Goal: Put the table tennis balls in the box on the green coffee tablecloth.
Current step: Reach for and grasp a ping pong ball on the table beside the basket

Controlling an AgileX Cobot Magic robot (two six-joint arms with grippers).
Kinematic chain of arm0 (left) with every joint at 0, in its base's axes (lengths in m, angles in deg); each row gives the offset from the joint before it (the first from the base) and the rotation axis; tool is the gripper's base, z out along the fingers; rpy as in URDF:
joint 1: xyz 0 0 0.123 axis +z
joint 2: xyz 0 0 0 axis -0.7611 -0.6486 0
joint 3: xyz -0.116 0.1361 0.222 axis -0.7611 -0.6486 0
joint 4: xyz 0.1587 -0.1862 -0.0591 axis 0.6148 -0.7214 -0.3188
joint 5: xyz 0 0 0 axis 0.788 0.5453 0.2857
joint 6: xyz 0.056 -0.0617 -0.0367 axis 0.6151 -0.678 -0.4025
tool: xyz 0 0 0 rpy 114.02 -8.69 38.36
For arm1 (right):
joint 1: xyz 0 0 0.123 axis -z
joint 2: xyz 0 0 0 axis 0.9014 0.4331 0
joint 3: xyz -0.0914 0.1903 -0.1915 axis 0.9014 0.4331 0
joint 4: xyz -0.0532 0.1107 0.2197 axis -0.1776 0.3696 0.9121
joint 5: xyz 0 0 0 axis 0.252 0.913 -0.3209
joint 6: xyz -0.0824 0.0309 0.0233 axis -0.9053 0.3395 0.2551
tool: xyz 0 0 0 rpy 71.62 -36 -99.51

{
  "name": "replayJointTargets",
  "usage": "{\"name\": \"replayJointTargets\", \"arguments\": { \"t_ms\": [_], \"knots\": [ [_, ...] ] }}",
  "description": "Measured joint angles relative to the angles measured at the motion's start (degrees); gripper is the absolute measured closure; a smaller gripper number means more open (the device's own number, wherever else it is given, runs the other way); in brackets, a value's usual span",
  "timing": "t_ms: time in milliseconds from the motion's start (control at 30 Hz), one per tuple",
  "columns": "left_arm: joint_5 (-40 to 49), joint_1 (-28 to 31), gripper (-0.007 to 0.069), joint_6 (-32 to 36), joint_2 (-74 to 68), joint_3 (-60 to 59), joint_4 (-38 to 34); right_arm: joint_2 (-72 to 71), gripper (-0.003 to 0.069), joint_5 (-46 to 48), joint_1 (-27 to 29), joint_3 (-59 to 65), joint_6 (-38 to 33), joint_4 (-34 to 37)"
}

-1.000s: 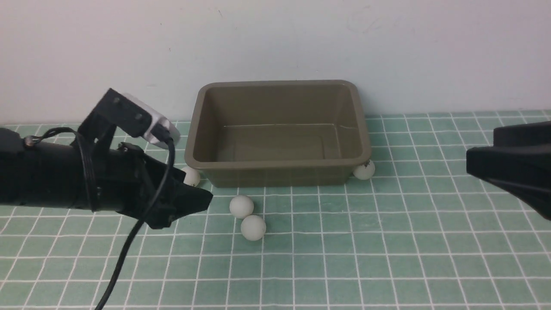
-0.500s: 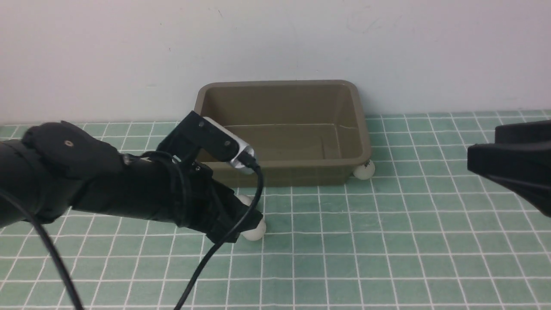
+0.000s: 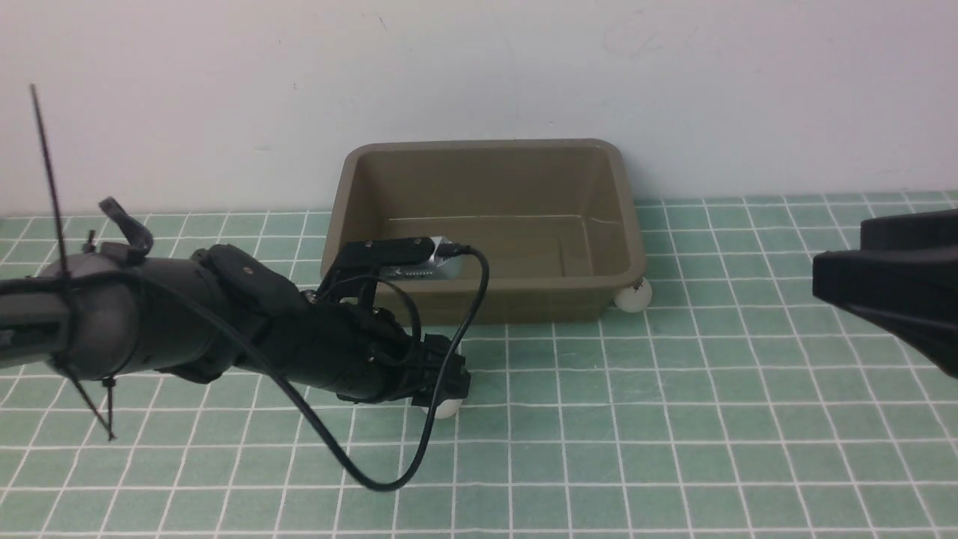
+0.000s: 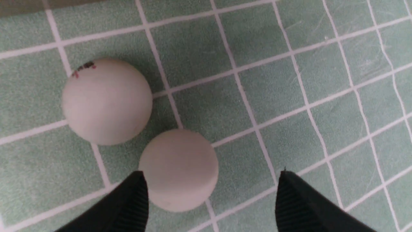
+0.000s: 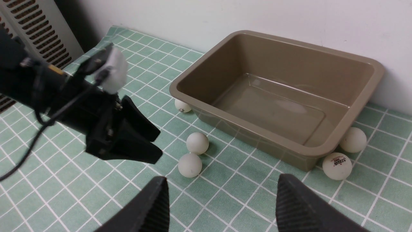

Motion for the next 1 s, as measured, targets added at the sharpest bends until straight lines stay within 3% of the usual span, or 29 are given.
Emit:
{"name": "replayJointTargets", "arguments": {
  "t_ms": [167, 867, 1000],
  "knots": [
    [0.30, 0.00, 0.0146, 0.00, -2.19, 1.99, -2.89, 0.00, 0.0251, 0.00, 0.00, 0.00, 0.06, -0.24],
    [-1.78, -0.11, 0.0146, -0.35, -7.16, 2.09, -3.31, 0.00, 0.0251, 0.05, 0.00, 0.00, 0.06, -0.24],
    [-2.73, -0.11, 0.0211, 0.46, -7.16, 2.09, -3.35, 0.00, 0.0251, 0.05, 0.00, 0.00, 0.06, -0.24]
  ]
}}
